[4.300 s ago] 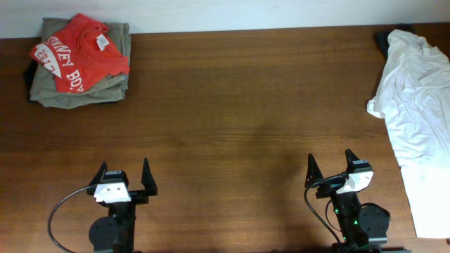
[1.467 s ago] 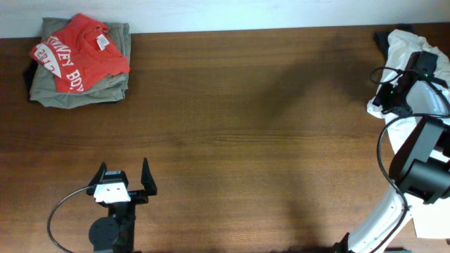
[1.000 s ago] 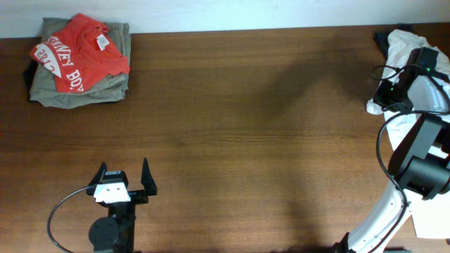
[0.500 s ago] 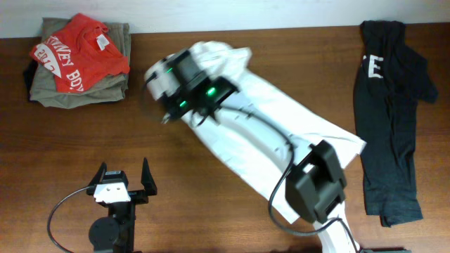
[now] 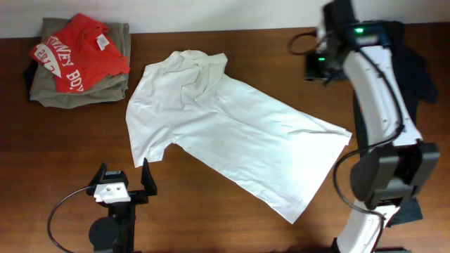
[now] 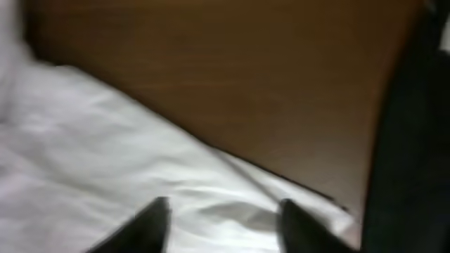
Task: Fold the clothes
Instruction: 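Release the T-shirt and raise the right gripper away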
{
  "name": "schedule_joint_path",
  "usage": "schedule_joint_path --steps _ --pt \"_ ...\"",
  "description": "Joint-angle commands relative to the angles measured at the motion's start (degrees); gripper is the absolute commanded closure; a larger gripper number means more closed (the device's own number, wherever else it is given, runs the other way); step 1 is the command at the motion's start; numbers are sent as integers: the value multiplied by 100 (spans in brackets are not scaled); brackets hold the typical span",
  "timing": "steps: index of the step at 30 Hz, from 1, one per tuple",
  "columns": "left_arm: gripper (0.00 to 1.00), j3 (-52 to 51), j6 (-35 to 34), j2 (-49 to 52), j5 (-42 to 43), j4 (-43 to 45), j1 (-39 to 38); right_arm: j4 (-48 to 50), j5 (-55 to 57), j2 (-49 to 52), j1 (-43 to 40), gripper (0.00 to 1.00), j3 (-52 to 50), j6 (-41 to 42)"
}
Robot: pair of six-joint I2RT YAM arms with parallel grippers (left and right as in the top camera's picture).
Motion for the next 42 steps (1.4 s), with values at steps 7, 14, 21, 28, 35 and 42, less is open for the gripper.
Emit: schedule_joint_path --steps 7,14,21,28,35,42 --pt "1 -33 28 -28 2 -9 -17 1482 63 308 -1777 86 -2562 348" --pt "1 -33 26 -26 2 -9 -17 2339 562 308 -2175 84 -3613 957" --pt "1 -33 28 -26 2 -7 -17 2406 975 308 -2997 84 -3611 957" --pt "1 -33 28 -26 2 -9 -17 1095 1091 160 -4096 96 -2275 2476" --pt "1 -35 28 -26 2 -9 -17 273 -2232 -81 -2905 6 -831 603" --pt "1 -33 28 -26 2 -9 -17 260 -1268 -81 -601 1 -933 605"
